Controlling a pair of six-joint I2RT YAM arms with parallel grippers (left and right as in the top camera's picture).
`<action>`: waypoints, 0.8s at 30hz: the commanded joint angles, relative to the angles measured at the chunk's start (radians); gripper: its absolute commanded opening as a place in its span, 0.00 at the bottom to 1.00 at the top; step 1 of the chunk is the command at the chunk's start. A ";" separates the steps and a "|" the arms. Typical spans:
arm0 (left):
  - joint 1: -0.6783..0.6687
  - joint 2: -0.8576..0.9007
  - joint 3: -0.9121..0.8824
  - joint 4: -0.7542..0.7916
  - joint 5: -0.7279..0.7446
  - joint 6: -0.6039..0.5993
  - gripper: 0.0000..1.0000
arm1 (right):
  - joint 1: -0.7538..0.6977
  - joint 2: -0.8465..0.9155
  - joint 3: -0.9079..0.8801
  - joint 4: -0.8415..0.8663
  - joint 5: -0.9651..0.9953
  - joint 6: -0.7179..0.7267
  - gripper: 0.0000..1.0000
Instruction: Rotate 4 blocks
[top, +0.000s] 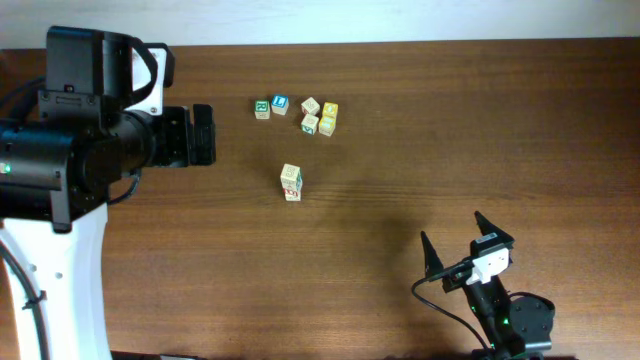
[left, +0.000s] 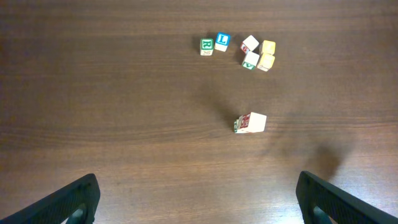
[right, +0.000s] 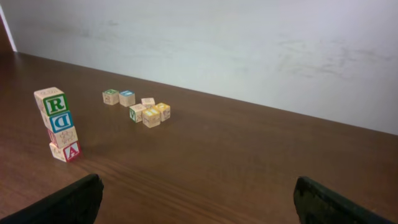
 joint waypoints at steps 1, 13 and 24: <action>0.000 -0.010 0.008 0.002 -0.007 0.005 0.99 | -0.006 -0.010 -0.015 0.006 -0.006 0.015 0.98; 0.002 -0.010 0.008 0.002 -0.007 0.005 0.99 | -0.006 -0.010 -0.015 0.006 -0.006 0.015 0.98; 0.003 -0.372 -0.589 0.534 -0.105 0.130 0.99 | -0.006 -0.010 -0.015 0.006 -0.006 0.015 0.98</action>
